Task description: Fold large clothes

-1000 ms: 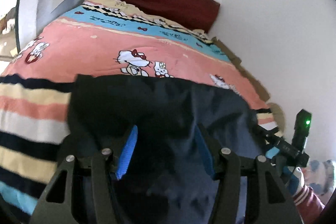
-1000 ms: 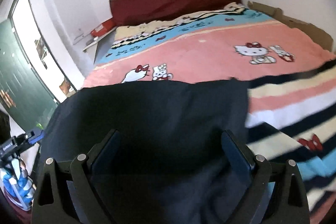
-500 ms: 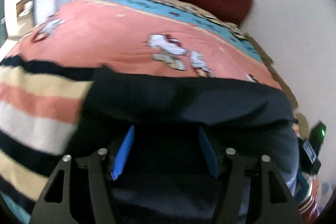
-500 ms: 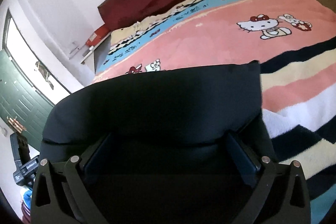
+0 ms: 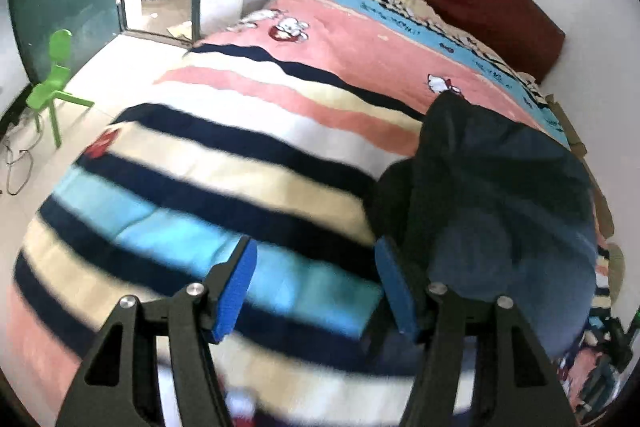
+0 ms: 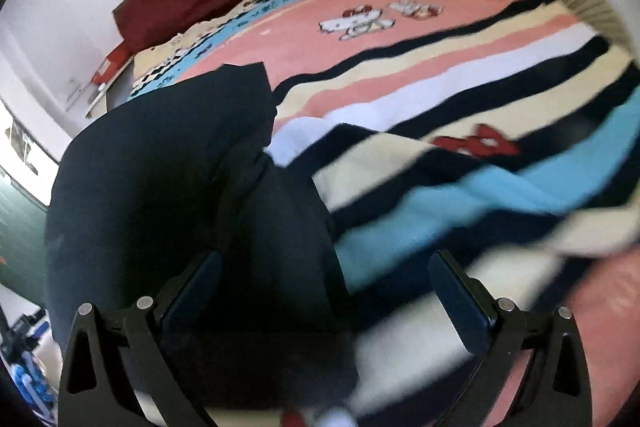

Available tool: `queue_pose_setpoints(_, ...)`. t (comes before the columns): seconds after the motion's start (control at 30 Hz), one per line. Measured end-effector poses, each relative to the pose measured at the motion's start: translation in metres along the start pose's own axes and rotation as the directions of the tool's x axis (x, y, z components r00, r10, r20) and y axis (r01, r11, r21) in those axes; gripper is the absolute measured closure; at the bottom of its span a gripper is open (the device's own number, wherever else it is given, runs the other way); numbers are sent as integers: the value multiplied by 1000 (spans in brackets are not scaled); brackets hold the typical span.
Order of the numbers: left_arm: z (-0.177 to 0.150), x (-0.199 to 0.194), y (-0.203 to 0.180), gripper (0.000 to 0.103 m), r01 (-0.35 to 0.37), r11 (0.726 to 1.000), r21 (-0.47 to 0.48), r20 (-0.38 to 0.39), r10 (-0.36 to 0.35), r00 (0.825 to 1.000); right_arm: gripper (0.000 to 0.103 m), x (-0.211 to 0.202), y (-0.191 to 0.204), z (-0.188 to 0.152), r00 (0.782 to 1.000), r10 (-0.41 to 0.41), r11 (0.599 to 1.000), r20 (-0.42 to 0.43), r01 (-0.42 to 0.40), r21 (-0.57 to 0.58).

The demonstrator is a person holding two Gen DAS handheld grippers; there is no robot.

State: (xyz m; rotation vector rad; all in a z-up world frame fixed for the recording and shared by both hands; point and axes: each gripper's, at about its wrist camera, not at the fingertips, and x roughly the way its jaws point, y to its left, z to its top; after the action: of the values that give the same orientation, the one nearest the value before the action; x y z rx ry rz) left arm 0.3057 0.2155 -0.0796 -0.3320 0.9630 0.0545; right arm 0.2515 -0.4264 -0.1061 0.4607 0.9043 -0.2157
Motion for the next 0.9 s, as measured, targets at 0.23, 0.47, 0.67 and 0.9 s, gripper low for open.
queue_pose_setpoints(0.23, -72, -79, -38, 43, 32, 998, 61, 90, -37, 995, 1, -93, 40, -58, 996, 32, 990, 82, -20, -140)
queue_pose_setpoints(0.47, -155, -145, -123, 43, -5, 970, 244, 185, -42, 982, 1, -163, 101, -136, 983, 129, 953, 133, -86, -289)
queue_pose_setpoints(0.67, -194, -190, -160, 37, -48, 944, 325, 277, -47, 960, 1, -212, 129, -182, 962, 138, 915, 235, -33, -402)
queue_pose_setpoints(0.9, -216, -221, -171, 37, -106, 935, 338, 360, -24, 933, 1, -252, 137, -205, 929, 150, 893, 339, 20, -449)
